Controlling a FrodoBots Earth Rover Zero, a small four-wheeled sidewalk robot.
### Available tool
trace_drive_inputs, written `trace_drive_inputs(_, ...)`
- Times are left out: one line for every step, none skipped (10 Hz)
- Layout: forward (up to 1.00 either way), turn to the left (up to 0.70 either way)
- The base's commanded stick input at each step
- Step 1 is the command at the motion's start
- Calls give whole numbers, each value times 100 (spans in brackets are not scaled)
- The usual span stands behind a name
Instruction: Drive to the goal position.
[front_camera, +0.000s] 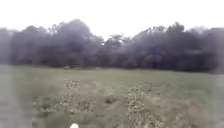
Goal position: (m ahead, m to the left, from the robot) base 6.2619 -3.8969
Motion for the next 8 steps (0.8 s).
trace_drive_inputs(100,-40)
trace_drive_inputs(100,-40)
trace_drive_inputs(100,-40)
trace_drive_inputs(100,-40)
trace_drive_inputs(100,-40)
trace_drive_inputs(100,-40)
trace_drive_inputs(100,-40)
trace_drive_inputs(100,-39)
